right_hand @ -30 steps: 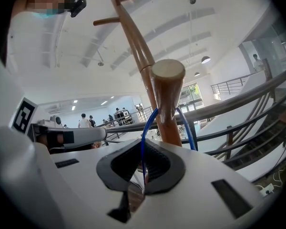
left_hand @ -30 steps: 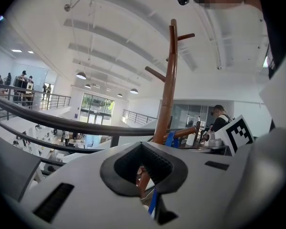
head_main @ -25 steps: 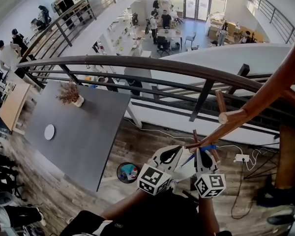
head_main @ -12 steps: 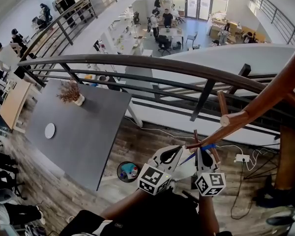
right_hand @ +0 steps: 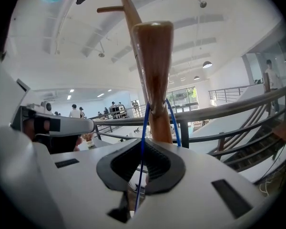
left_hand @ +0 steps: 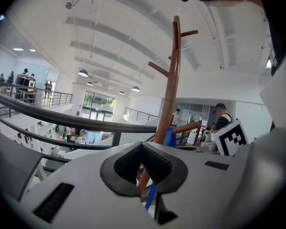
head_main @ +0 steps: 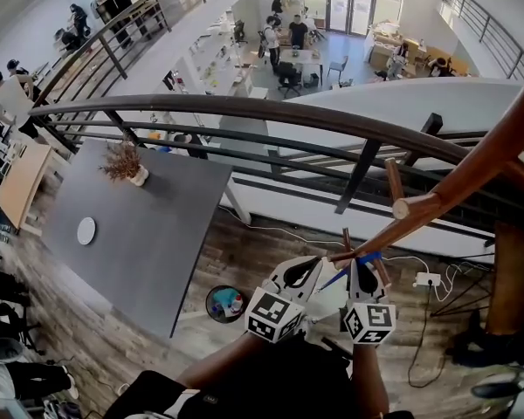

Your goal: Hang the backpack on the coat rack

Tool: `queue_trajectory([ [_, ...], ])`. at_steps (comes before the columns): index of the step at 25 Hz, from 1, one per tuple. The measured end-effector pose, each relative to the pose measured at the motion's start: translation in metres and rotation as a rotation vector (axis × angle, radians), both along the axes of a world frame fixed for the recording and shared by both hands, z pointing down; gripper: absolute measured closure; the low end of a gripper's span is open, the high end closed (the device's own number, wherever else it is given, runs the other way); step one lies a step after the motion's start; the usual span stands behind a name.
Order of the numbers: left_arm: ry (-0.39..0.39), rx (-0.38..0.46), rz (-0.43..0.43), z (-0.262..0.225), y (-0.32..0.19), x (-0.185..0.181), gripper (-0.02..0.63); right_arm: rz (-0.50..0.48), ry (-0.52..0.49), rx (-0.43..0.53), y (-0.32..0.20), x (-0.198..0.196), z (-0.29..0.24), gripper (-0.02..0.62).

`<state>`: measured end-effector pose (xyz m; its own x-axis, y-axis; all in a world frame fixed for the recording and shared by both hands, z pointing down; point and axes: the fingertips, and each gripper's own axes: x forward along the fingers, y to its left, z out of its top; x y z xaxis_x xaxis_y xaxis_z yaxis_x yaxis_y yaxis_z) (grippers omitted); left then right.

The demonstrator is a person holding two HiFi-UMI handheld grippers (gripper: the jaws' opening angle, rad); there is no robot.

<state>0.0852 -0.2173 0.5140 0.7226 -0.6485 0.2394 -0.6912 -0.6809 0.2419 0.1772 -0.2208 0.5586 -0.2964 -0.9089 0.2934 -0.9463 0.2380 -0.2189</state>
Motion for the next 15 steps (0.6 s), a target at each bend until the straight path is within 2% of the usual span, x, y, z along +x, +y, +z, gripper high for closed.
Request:
queue_trajectory([
  [7,0.014,0.003,0.02,-0.001,0.009,0.001,0.607,0.024,0.061,-0.006,-0.003,0.005,0.003,0.575],
  [15,0.019,0.006,-0.004,0.0,0.014,-0.02,0.607,0.023,0.117,-0.038,0.001,-0.002,0.009,0.572],
])
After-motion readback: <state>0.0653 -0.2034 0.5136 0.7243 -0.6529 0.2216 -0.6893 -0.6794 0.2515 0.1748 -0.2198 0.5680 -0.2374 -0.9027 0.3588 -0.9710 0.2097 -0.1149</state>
